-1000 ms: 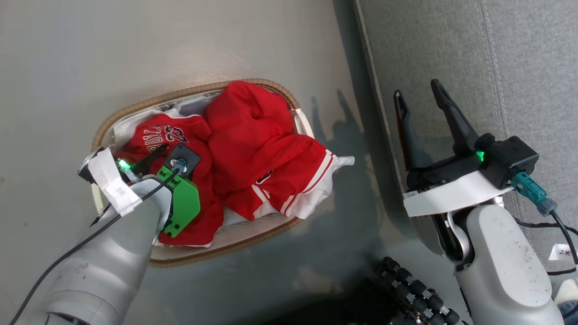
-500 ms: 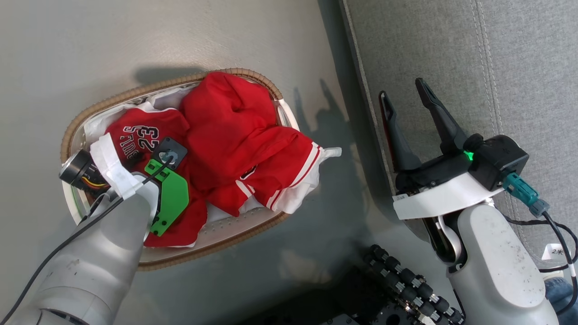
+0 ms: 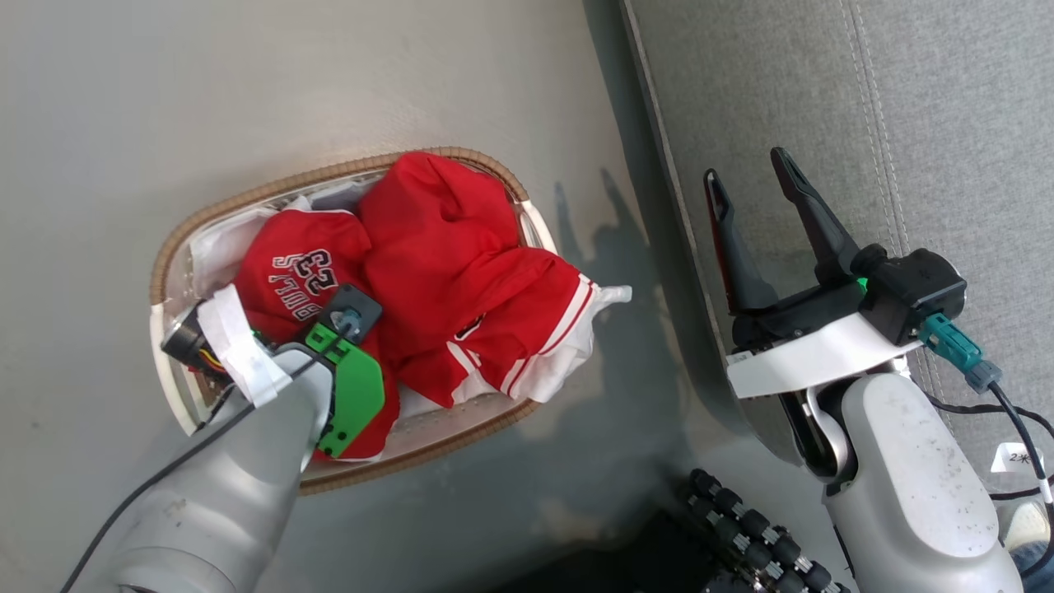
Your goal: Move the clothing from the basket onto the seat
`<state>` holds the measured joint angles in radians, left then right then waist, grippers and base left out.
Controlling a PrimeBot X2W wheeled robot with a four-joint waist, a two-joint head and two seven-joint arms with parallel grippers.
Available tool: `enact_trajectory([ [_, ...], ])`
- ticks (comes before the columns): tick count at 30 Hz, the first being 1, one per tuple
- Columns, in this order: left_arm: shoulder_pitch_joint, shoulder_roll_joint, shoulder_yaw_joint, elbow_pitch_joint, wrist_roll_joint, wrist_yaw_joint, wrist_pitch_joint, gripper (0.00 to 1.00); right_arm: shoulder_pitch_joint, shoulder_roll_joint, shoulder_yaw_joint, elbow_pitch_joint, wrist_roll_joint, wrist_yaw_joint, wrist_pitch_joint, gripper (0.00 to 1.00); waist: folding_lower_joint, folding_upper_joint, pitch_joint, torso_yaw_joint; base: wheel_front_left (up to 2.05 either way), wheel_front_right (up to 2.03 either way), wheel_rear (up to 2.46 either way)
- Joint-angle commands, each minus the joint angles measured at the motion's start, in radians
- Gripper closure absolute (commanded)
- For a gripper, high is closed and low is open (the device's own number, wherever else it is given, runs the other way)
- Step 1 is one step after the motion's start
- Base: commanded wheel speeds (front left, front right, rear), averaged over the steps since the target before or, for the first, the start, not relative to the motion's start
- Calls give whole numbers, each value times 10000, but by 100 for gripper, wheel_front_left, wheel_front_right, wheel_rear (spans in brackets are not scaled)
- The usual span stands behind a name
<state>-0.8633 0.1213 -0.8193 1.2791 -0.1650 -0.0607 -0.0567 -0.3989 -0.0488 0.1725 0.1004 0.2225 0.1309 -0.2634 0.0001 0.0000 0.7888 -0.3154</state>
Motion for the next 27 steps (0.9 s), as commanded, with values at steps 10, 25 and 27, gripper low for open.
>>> enact_trajectory([
  [10,894,-359,-154,-415,-224,-154,-1704,100,625,-35,-464,429,-971,-5,-21,0,-1,0,-2173,1206,0,0,0],
  [25,2088,396,2,-3968,-262,-217,-2090,100,2101,-37,-668,964,-1803,-5,-21,0,-1,0,-5293,2283,0,0,0],
  [27,2103,555,3,-4498,-171,-259,-2089,100,2279,-37,-648,1007,-1828,-5,-21,0,-1,0,-5654,2356,0,0,0],
])
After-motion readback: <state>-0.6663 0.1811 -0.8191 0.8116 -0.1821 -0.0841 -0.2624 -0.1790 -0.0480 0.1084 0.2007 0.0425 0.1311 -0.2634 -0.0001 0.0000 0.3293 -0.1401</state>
